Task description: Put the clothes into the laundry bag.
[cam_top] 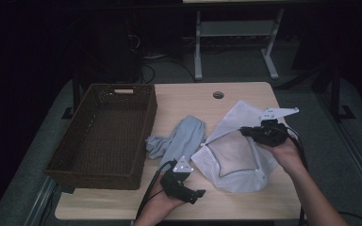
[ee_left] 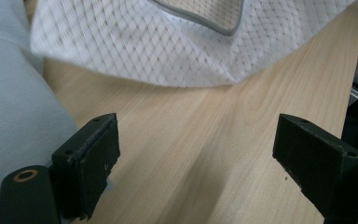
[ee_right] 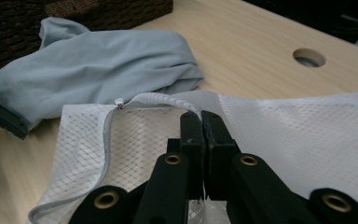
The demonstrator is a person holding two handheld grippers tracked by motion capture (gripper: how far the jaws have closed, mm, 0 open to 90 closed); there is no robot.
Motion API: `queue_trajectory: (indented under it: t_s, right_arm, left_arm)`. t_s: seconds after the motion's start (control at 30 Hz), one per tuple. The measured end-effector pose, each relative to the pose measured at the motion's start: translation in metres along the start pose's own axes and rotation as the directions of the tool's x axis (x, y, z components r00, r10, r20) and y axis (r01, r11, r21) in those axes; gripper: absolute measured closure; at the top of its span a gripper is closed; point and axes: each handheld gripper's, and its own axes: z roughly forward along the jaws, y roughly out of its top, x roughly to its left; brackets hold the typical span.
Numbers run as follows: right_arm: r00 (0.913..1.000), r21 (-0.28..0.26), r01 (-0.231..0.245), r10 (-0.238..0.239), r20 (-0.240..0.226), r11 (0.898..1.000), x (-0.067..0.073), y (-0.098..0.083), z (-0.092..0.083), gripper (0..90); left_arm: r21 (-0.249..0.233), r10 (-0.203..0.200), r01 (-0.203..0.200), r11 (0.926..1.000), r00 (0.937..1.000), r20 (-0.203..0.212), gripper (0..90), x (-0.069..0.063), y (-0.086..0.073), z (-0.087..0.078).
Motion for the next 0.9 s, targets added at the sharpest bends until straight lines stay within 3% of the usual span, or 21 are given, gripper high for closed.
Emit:
queue_trajectory:
  t_s: [0.2,0.43,0.8,0.9]
  right_arm:
    - [1.0000,-0.021,0.000,0.000,0.006,1.000,-0.005,0.005,-0.004,87.5]
    - [0.9999,0.001,0.014,-0.014,0.005,1.000,-0.008,0.002,-0.001,87.4]
    - [0.9995,0.013,0.031,-0.031,0.006,0.999,-0.007,0.001,-0.002,87.4]
    - [0.9995,0.013,0.031,-0.031,0.006,0.999,-0.008,0.001,-0.002,87.4]
  left_arm:
    - [-0.015,0.005,-0.005,0.9999,0.9996,-0.028,14.0,0.004,0.007,-0.007]
    - [-0.031,0.005,-0.008,0.9995,0.9957,-0.092,13.9,0.019,0.029,-0.020]
    - [-0.067,-0.021,0.009,0.9977,0.9823,-0.186,13.1,0.058,0.069,-0.022]
    - [-0.064,-0.030,0.016,0.9978,0.9749,-0.221,13.1,0.073,0.079,-0.020]
